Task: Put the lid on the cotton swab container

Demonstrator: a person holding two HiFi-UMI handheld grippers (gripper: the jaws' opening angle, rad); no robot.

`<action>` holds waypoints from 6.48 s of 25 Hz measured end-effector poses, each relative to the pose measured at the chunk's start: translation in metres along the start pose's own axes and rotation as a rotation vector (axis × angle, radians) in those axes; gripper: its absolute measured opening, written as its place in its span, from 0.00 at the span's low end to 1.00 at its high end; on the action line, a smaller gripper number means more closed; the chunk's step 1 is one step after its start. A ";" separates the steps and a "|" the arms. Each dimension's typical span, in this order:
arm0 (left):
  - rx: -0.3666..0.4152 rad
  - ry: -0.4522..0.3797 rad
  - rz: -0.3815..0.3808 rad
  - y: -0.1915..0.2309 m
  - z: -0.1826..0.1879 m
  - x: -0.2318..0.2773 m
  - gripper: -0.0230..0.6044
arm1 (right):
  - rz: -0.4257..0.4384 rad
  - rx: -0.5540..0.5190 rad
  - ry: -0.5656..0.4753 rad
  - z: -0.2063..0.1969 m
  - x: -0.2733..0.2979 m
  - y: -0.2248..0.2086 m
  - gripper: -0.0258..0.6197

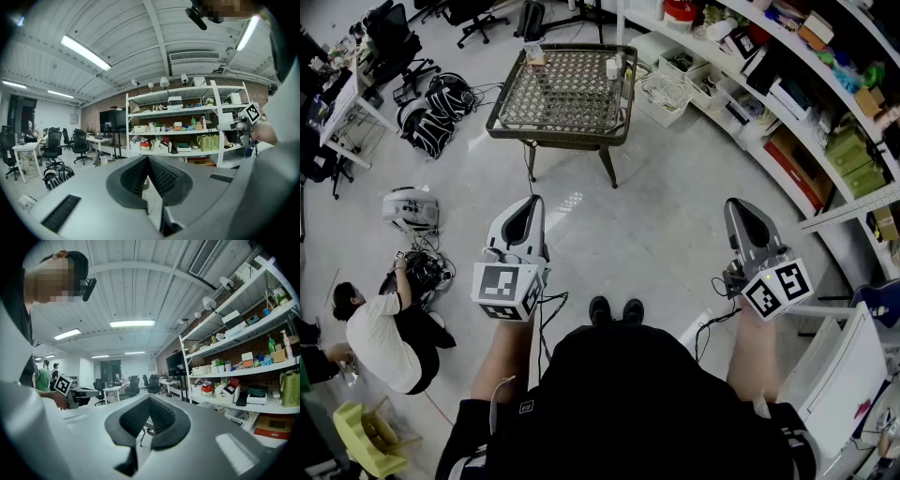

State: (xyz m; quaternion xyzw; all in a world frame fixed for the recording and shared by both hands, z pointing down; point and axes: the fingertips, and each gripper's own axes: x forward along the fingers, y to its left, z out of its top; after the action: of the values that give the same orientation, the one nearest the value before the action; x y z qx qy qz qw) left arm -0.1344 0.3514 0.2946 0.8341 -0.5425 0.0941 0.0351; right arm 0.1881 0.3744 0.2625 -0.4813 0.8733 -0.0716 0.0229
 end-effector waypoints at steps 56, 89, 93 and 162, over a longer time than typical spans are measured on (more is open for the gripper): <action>-0.108 0.068 -0.081 0.030 -0.008 0.148 0.05 | 0.040 0.120 0.020 -0.008 0.116 -0.080 0.05; -0.170 0.097 -0.031 0.155 -0.019 0.266 0.05 | 0.142 0.177 0.050 -0.008 0.329 -0.107 0.05; -0.173 0.111 -0.007 0.160 -0.014 0.303 0.05 | 0.159 0.188 0.064 -0.007 0.358 -0.145 0.05; -0.264 0.517 -0.096 0.203 -0.143 0.620 0.05 | 0.198 0.397 0.506 -0.170 0.638 -0.325 0.05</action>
State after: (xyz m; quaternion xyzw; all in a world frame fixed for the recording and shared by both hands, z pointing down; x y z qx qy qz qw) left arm -0.0928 -0.2654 0.5463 0.7955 -0.4829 0.2302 0.2846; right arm 0.1003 -0.3178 0.4970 -0.3473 0.8628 -0.3550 -0.0945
